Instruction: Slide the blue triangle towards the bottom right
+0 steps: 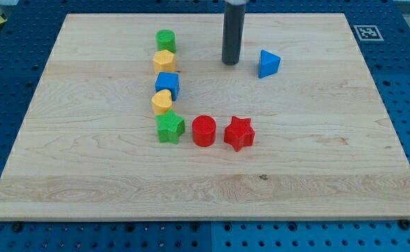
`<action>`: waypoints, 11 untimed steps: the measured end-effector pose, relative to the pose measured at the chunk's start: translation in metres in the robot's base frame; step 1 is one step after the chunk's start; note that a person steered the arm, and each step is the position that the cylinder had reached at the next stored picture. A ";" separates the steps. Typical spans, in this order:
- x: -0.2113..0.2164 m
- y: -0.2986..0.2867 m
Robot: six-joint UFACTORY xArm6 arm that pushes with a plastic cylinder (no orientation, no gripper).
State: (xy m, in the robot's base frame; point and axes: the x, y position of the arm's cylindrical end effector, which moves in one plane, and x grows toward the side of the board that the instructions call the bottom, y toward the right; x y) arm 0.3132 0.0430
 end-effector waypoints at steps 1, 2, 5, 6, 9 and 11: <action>-0.012 0.003; -0.001 0.007; 0.019 0.057; 0.029 0.062; 0.042 0.109; 0.075 0.114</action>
State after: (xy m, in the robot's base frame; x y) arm 0.3879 0.1574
